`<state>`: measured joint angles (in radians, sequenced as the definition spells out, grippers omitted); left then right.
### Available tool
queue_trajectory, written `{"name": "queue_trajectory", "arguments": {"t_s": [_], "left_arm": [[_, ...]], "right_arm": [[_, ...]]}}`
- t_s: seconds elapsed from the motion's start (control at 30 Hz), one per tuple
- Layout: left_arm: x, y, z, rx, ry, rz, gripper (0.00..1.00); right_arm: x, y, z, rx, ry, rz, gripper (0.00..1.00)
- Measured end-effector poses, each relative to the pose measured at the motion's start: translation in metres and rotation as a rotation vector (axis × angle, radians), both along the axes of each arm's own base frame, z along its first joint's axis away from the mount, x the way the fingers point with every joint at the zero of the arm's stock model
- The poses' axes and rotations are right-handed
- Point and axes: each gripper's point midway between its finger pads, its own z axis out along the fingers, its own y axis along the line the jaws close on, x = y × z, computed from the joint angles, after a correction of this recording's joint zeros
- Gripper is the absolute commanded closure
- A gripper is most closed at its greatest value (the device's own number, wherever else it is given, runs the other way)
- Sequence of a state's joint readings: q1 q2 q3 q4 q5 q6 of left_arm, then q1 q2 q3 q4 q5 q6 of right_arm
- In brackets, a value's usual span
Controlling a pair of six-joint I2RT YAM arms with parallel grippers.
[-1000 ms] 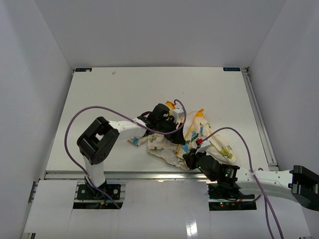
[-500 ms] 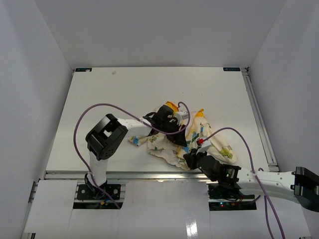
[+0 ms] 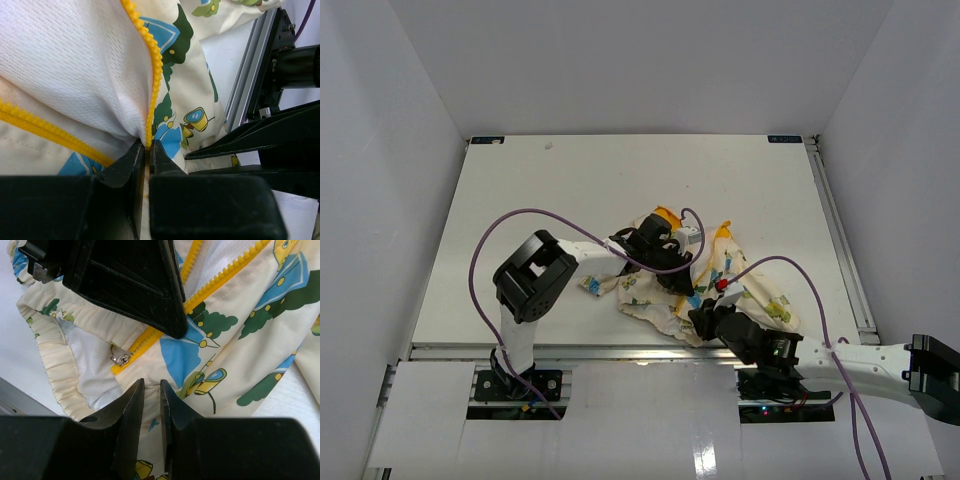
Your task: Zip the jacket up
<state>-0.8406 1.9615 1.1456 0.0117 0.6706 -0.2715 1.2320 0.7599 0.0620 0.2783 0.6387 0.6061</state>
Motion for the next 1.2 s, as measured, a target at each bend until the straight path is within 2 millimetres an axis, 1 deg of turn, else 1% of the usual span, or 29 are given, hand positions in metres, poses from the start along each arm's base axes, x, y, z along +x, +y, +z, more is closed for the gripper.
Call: {"name": "queue_trajectory", "arguments": {"t_s": [0.13, 0.27, 0.4, 0.5, 0.63, 0.8, 0.93, 1.07, 1.2], "left_arm": [[0.0, 0.002, 0.004, 0.0, -0.005, 0.017, 1.0], [0.0, 0.005, 0.016, -0.012, -0.018, 0.043, 1.0], [0.003, 0.009, 0.034, -0.028, -0.059, 0.091, 1.0], [0.007, 0.013, 0.045, -0.045, -0.101, 0.137, 1.0], [0.013, 0.026, 0.053, -0.056, -0.155, 0.231, 1.0], [0.022, 0.042, 0.064, -0.086, -0.222, 0.354, 1.0], [0.025, 0.051, 0.075, -0.131, -0.253, 0.415, 1.0], [0.018, 0.056, 0.08, -0.189, -0.255, 0.433, 1.0], [0.01, 0.059, 0.076, -0.218, -0.235, 0.431, 1.0]], "right_arm": [[0.001, -0.005, -0.003, -0.004, 0.009, -0.028, 0.72], [0.003, -0.007, -0.003, 0.001, 0.009, -0.049, 0.66], [0.007, -0.012, -0.004, -0.011, -0.003, -0.084, 0.59], [0.011, -0.017, -0.006, -0.041, -0.02, -0.109, 0.58], [0.016, -0.025, -0.009, -0.089, -0.04, -0.13, 0.57], [0.036, -0.029, 0.006, -0.099, -0.061, -0.191, 0.57], [0.052, -0.041, 0.004, -0.122, -0.059, -0.242, 0.57], [0.062, -0.044, 0.004, -0.128, -0.061, -0.244, 0.57], [0.076, -0.052, 0.004, -0.127, -0.063, -0.265, 0.57]]}}
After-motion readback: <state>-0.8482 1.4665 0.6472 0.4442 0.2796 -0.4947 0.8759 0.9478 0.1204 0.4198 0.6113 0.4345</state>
